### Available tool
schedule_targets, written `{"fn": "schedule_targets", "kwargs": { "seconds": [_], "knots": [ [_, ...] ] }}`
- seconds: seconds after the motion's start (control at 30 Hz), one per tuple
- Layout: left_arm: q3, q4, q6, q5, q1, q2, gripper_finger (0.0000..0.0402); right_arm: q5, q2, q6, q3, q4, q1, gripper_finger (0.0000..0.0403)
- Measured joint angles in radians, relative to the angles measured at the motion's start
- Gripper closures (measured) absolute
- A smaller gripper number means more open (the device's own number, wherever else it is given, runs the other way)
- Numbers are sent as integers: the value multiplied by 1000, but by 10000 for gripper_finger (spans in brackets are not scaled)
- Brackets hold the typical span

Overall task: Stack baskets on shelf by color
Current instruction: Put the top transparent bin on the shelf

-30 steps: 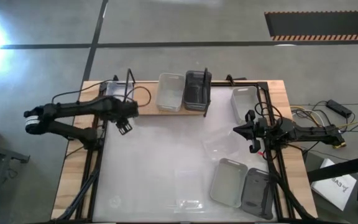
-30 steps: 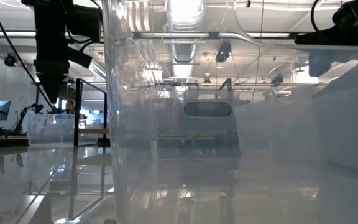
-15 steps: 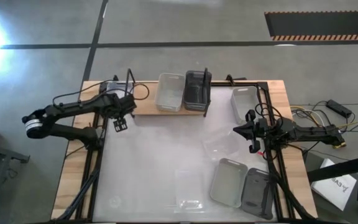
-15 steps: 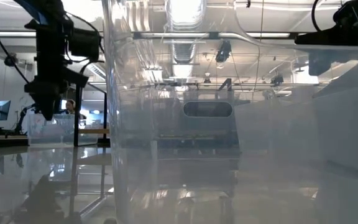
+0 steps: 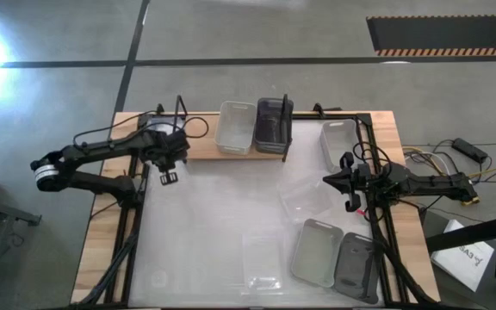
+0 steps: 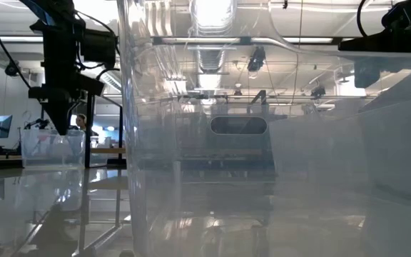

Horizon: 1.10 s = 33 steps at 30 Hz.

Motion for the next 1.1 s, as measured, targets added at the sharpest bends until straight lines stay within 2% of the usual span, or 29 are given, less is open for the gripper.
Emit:
{"fn": "schedule_targets", "kwargs": {
  "seconds": [0.07,0.17,0.37,0.5,0.6,0.7,0.87,1.0,1.1],
  "knots": [
    [13,-25,-2,55,1,0,394,0,0,0,0,0,0,394],
    [27,-69,-28,158,-4,0,392,0,0,0,0,0,0,394],
    [31,-120,-206,338,-48,0,399,0,0,-1,0,0,0,394],
    [32,-119,-339,445,-139,0,400,0,0,-1,0,0,0,394],
    [50,-108,-434,484,-247,0,400,0,0,-1,0,0,0,394],
    [72,-70,-559,488,-378,0,401,0,0,-1,0,0,0,394],
    [84,183,-725,468,-596,13,401,0,0,-5,0,0,0,394],
    [83,413,-743,342,-739,92,401,0,0,-19,0,0,0,394],
    [103,498,-741,281,-791,192,401,0,0,-28,0,5,0,394]
  ]
}}
